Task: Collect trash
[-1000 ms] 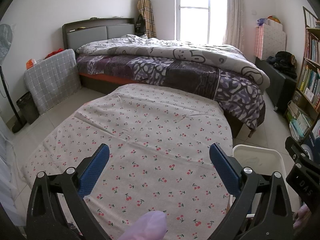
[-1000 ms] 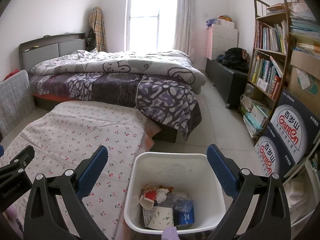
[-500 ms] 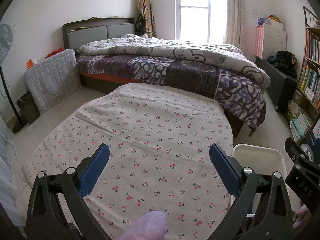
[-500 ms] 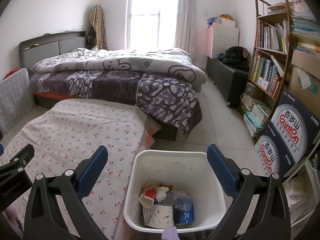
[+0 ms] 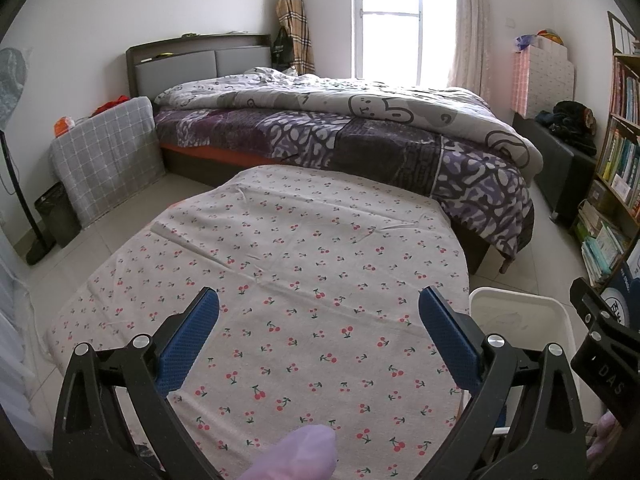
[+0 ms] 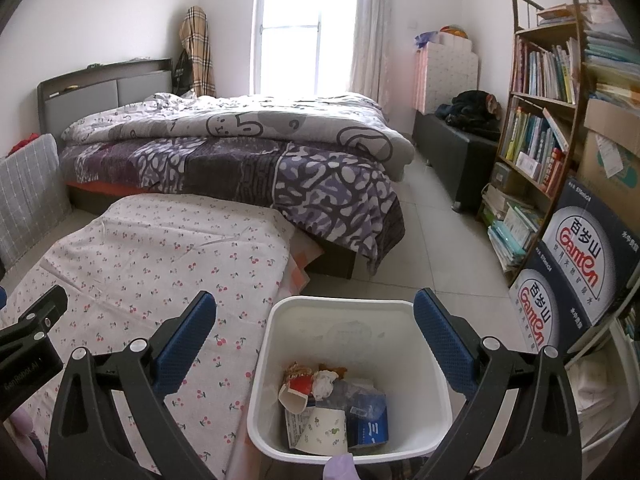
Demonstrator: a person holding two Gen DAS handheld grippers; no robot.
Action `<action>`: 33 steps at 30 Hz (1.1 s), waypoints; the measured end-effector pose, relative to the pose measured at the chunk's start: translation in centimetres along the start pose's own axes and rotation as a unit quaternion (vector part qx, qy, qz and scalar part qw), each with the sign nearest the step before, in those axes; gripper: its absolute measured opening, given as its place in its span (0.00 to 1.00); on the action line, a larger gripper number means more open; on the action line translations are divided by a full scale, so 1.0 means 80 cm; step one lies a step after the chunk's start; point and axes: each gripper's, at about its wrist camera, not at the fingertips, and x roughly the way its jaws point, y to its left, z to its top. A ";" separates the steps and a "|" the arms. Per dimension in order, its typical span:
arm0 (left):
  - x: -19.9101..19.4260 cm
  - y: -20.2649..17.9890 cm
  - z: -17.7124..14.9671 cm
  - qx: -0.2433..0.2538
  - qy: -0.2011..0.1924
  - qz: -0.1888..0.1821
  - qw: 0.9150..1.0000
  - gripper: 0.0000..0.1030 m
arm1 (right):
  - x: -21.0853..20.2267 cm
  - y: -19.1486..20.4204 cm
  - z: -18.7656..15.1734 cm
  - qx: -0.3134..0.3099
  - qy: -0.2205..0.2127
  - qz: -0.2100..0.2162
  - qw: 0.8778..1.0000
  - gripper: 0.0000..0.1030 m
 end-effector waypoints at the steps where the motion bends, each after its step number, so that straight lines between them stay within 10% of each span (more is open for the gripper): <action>1: 0.000 0.000 0.000 0.000 0.000 0.000 1.000 0.93 | 0.000 0.000 0.000 0.000 0.000 0.000 1.000 0.93; 33: -0.004 -0.005 -0.006 0.007 -0.010 -0.008 1.000 0.93 | 0.008 0.002 -0.004 -0.005 0.018 0.003 1.000 0.93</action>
